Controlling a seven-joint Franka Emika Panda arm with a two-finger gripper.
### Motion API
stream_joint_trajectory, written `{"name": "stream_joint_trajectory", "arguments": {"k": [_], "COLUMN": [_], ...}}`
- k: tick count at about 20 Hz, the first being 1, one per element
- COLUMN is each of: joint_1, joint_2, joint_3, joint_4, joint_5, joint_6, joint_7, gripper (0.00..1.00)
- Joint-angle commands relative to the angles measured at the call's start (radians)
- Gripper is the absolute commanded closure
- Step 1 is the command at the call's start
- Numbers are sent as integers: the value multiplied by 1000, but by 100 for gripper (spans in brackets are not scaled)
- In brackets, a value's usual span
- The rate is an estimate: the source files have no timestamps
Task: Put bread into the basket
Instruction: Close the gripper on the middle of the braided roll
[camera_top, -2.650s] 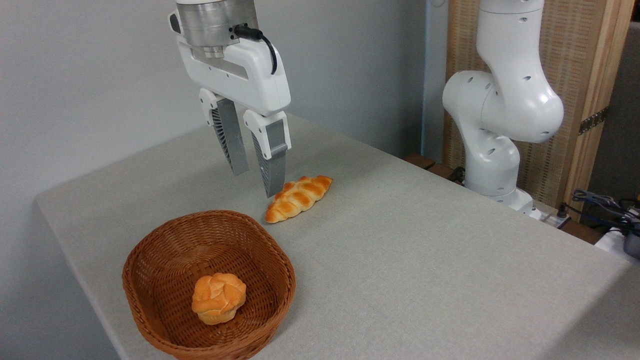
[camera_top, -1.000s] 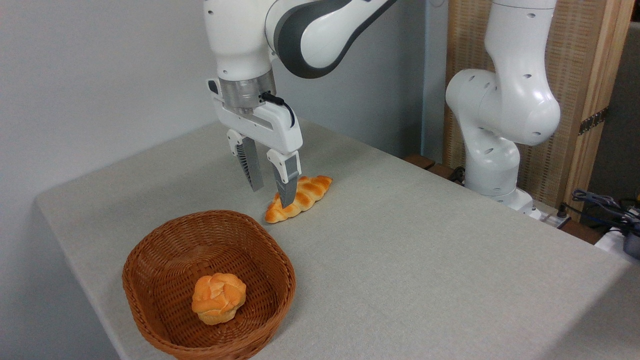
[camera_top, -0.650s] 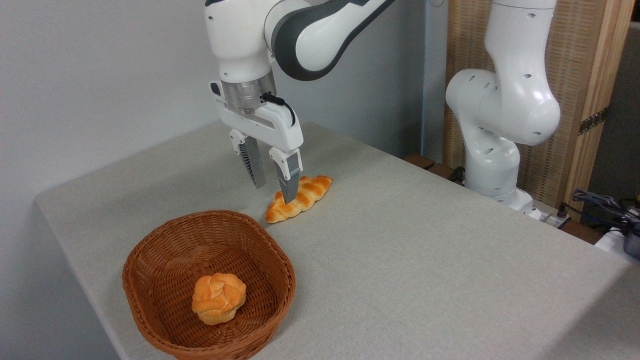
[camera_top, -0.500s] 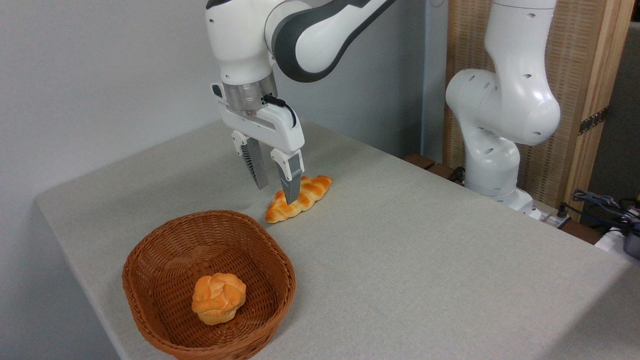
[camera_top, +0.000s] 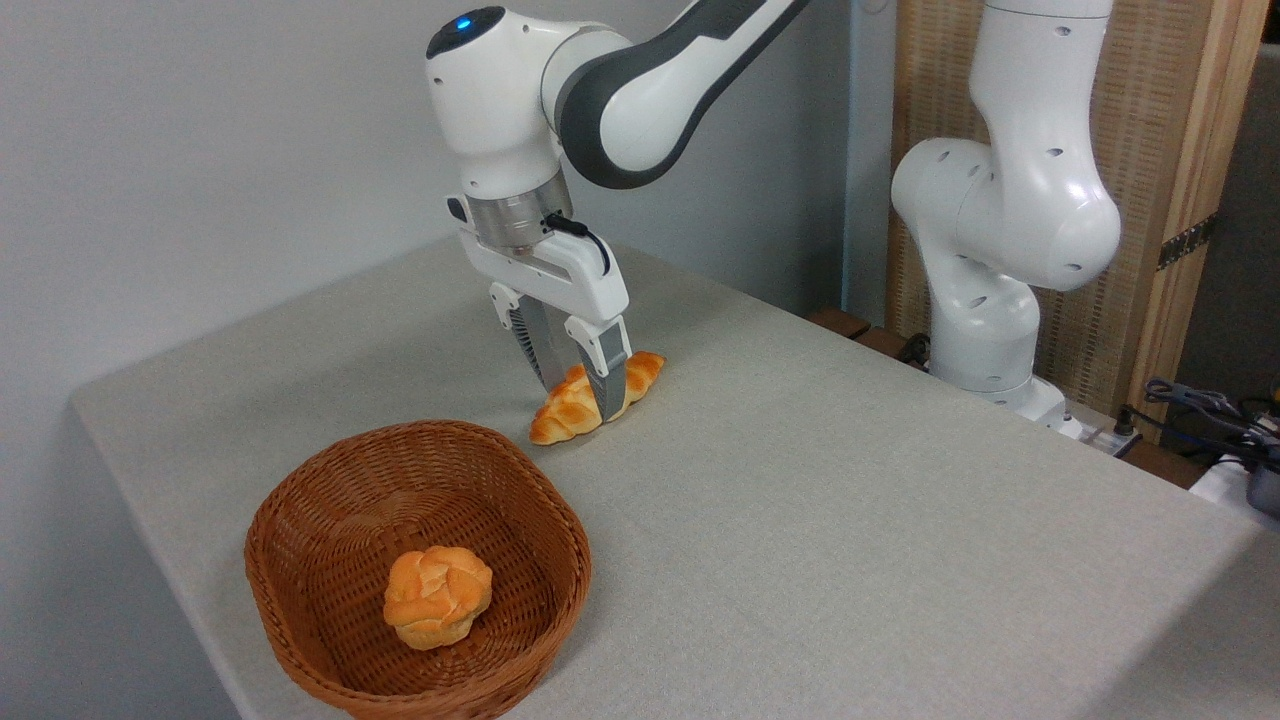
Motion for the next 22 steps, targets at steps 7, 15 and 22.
{"name": "stream_joint_trajectory", "arguments": {"k": [7,15,22], "joint_1": [1,3,0], "joint_2": [-20,-20,-17], "joint_3": [-2,10,-1], "joint_4": [-14,-12,-17], "joint_5": [-25,-25,-63], "joint_6": [21,81,84], "joint_7": [-10,-10,-15], "gripper": [0,0,0]}}
